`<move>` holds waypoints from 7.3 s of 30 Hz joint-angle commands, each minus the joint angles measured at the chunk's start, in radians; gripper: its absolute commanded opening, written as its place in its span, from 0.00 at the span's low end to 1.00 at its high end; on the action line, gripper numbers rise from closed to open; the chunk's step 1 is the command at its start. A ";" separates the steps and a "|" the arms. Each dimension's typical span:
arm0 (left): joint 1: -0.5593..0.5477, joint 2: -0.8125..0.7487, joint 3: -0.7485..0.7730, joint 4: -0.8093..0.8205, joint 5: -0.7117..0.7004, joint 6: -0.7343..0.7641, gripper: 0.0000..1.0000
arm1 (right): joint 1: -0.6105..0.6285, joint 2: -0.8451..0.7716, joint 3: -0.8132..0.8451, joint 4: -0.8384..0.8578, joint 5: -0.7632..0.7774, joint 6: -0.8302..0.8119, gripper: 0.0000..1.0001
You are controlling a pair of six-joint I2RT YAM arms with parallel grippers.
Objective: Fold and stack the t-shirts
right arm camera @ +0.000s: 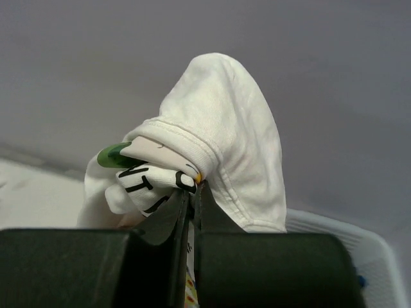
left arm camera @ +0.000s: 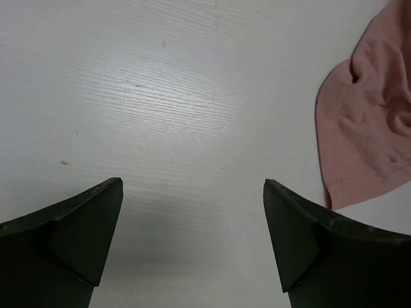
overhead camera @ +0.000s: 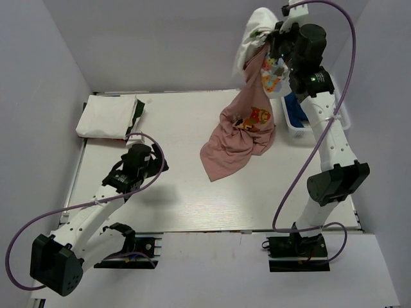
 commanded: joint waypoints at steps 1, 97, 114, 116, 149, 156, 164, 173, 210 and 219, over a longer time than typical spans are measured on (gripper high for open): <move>0.006 -0.017 0.035 0.005 -0.007 0.013 1.00 | 0.044 -0.098 0.007 -0.059 -0.310 0.098 0.00; -0.074 0.541 0.208 0.246 0.566 0.144 0.97 | -0.311 -0.037 -0.466 0.034 -0.180 0.131 0.90; -0.236 0.856 0.469 0.131 0.467 0.135 0.42 | 0.011 0.411 -0.157 -0.238 -0.204 -0.027 0.90; -0.236 0.867 0.469 0.116 0.438 0.135 0.19 | 0.026 0.483 -0.115 -0.240 -0.152 -0.007 0.90; -0.226 -0.014 0.812 -0.061 -0.434 0.237 0.00 | 0.031 -0.649 -0.556 0.245 -0.051 0.164 0.00; -0.215 -0.143 1.042 -0.047 -0.182 0.371 0.00 | 0.028 -0.669 -0.167 0.041 -0.195 0.155 0.00; -0.215 -0.063 1.383 -0.065 -0.030 0.472 0.00 | 0.023 -0.715 -0.081 -0.017 -0.233 0.178 0.00; -0.243 0.046 1.106 0.137 -0.338 0.608 0.00 | 0.025 -0.701 -0.404 0.033 -0.413 0.227 0.00; 0.118 0.715 0.320 0.125 0.120 0.050 0.99 | 0.158 0.095 -0.836 -0.066 0.046 0.287 0.80; 0.145 0.886 0.386 0.018 -0.091 0.023 0.99 | 0.141 0.170 -0.729 -0.082 0.323 0.353 0.13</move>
